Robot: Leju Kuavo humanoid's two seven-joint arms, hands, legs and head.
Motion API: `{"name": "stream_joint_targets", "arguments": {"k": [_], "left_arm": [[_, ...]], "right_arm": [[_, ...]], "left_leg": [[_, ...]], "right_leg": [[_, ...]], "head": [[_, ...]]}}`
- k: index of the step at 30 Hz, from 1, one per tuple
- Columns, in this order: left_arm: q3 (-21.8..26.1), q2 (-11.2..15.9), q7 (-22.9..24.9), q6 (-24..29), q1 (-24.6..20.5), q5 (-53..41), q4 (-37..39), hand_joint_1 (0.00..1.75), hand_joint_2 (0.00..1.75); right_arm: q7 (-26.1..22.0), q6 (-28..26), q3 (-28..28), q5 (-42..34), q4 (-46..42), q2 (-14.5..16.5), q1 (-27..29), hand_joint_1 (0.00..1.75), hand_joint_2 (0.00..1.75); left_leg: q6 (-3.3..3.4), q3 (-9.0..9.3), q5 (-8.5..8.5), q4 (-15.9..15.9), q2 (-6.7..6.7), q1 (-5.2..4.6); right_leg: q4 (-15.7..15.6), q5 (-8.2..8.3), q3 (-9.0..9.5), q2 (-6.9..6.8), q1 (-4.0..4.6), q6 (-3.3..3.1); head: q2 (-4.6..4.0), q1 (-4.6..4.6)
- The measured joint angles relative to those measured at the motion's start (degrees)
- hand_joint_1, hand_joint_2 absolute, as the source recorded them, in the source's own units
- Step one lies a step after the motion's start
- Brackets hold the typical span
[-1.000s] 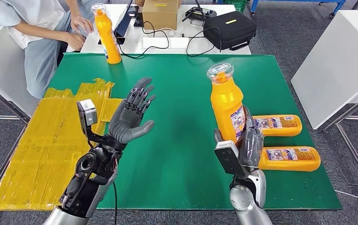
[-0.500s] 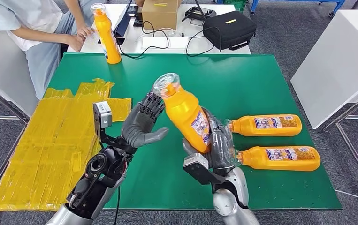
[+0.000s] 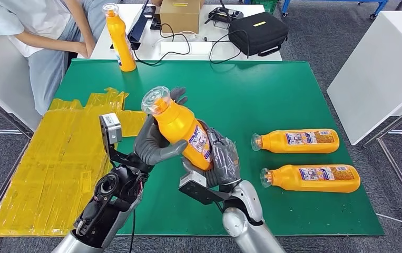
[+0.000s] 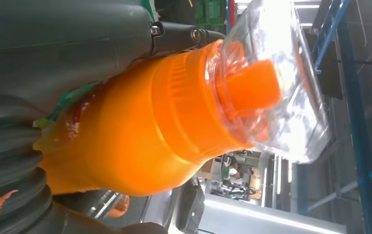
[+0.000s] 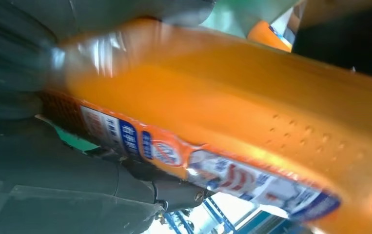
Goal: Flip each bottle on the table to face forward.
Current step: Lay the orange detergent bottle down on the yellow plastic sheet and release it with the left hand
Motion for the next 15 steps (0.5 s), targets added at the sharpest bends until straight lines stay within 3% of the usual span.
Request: {"name": "stream_joint_targets", "arguments": {"k": [4,6,8,10,15], "left_arm": [[0.4,0.0,0.2,0.0,0.0,0.5,0.0,0.00,1.75],[0.6,0.0,0.3,0.1,0.0,0.6,0.0,0.71,1.75],[0.7,0.0,0.4,0.2,-0.1,0.8,0.3,1.58,1.75],[0.8,0.0,0.4,0.2,-0.1,1.2,0.9,1.75,1.75],[0.9,0.0,-0.1,0.2,-0.3,1.5,2.1,1.75,1.75]], "right_arm": [[0.5,-0.7,1.2,1.1,3.4,0.7,-2.0,1.75,1.75],[0.5,-1.0,1.6,1.2,4.6,0.9,-2.7,1.75,1.75],[0.5,-1.3,2.0,1.2,5.4,1.0,-3.2,1.75,1.75],[0.5,-2.0,2.5,1.4,6.1,1.1,-3.4,1.75,1.75],[0.7,-2.9,3.1,1.6,6.9,1.1,-3.5,1.75,1.75]], "left_leg": [[0.00,0.00,0.01,0.0,0.00,0.00],[0.00,-0.01,0.01,0.0,0.00,0.00],[0.00,-0.01,0.01,0.0,0.00,0.00],[0.00,-0.01,0.01,0.0,0.00,0.00],[0.00,-0.01,0.01,0.0,0.00,0.00]], "right_leg": [[0.0,0.00,-0.01,-0.01,0.00,0.00],[0.0,0.00,-0.02,-0.01,0.00,0.00],[0.0,0.00,-0.03,0.00,0.00,0.00],[0.0,0.00,-0.05,0.00,0.00,0.00],[0.0,0.00,-0.07,0.01,0.00,0.00]], "head": [[0.00,0.00],[0.00,0.00],[0.00,-0.01],[0.00,-0.01],[0.00,-0.01]]}}
